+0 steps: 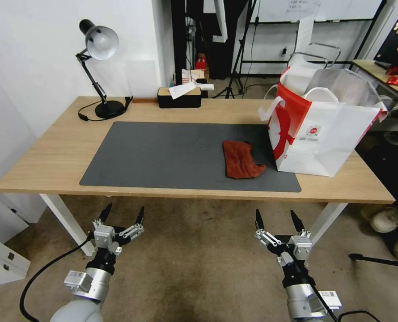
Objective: Sweep shrimp from table into container with towel, then put container into takeout bag.
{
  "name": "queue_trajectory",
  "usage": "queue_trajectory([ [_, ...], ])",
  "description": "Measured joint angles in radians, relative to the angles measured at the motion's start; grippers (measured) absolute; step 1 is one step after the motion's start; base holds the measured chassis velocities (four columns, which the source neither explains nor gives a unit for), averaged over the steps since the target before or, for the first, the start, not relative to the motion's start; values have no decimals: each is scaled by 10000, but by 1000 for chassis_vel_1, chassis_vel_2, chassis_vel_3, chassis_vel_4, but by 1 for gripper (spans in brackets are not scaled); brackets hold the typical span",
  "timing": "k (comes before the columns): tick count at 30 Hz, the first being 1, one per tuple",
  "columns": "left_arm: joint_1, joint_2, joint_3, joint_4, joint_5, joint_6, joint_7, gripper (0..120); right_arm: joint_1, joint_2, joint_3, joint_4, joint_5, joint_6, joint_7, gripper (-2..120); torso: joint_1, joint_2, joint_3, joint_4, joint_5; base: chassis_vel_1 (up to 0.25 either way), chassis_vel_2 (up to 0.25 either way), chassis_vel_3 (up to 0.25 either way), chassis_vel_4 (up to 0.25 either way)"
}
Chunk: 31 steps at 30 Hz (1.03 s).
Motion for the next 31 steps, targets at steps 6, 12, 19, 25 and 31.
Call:
queue_trajectory([
  [6,-14,2,6,0,-6,15,-3,100,-1,4,2,-5,1,9,-1,100,0,0,0,0,0,0,0,0,0],
  [12,-21,7,10,0,-10,28,-6,100,-2,6,4,-10,1,12,-1,100,0,0,0,0,-1,0,0,0,0],
  [19,-25,11,14,0,-16,35,-7,100,-3,6,5,-15,0,16,-1,100,0,0,1,0,-1,0,0,0,0],
  [25,-25,15,18,-1,-16,39,-8,100,-4,6,5,-18,0,20,0,100,0,0,0,0,-1,0,0,0,0],
  [31,-25,18,18,-3,-17,42,-8,100,-4,6,4,-18,-1,24,3,100,0,0,0,0,-1,0,0,0,0],
])
